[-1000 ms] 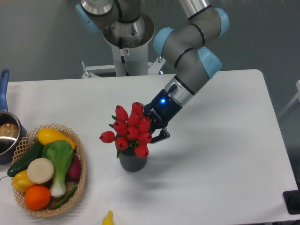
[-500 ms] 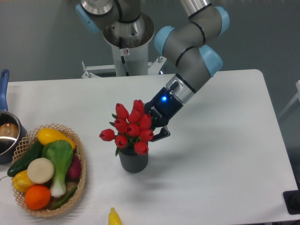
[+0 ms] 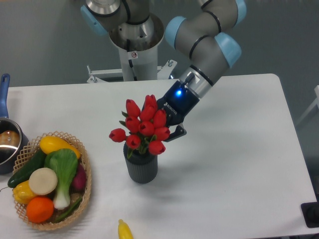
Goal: Pick up the flowers from the vase
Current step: 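Lift the gripped tulip bouquet straight up out of the vase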
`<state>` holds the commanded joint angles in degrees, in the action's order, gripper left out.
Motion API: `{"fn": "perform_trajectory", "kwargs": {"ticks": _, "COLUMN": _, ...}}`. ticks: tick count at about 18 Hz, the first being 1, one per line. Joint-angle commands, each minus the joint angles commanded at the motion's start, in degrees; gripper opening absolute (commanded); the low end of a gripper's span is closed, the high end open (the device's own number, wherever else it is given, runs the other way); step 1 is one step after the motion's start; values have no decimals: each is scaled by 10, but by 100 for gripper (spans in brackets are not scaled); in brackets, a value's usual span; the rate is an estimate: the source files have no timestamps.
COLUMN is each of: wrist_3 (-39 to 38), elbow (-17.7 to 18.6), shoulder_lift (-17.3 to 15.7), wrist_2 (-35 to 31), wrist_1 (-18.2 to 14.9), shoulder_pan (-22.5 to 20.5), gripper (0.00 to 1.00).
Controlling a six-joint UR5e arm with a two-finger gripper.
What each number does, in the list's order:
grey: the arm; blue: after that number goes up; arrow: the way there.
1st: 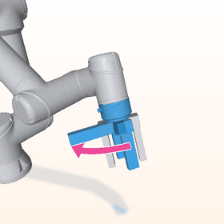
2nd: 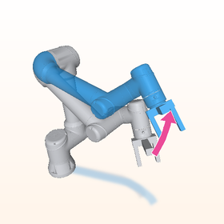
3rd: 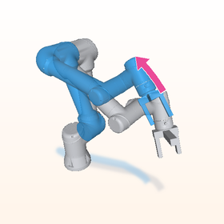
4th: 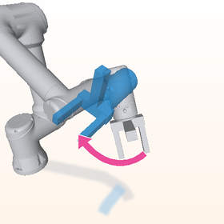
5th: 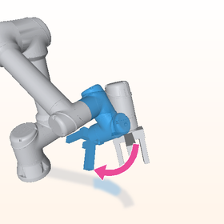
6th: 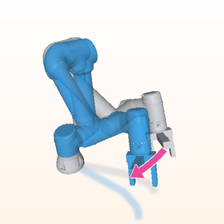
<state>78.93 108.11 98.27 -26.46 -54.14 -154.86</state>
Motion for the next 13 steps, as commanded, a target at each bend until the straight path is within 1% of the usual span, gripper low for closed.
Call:
{"fn": "perform_trajectory", "kwargs": {"ticks": 2, "wrist_3": -16, "elbow": -1, "shoulder_lift": -8, "wrist_2": 8, "wrist_1": 0, "shoulder_pan": -1, "gripper": 36}}
{"fn": "perform_trajectory", "kwargs": {"ticks": 5, "wrist_3": -23, "elbow": -3, "shoulder_lift": -16, "wrist_2": 37, "wrist_1": -1, "shoulder_pan": -3, "gripper": 36}}
{"fn": "perform_trajectory", "kwargs": {"ticks": 9, "wrist_3": -52, "elbow": -10, "shoulder_lift": -28, "wrist_2": 37, "wrist_1": 0, "shoulder_pan": -3, "gripper": 36}}
{"fn": "perform_trajectory", "kwargs": {"ticks": 11, "wrist_3": -67, "elbow": -26, "shoulder_lift": -31, "wrist_2": 46, "wrist_1": -1, "shoulder_pan": -4, "gripper": 36}}
{"fn": "perform_trajectory", "kwargs": {"ticks": 13, "wrist_3": -110, "elbow": -48, "shoulder_lift": -33, "wrist_2": 53, "wrist_1": -1, "shoulder_pan": -4, "gripper": 36}}
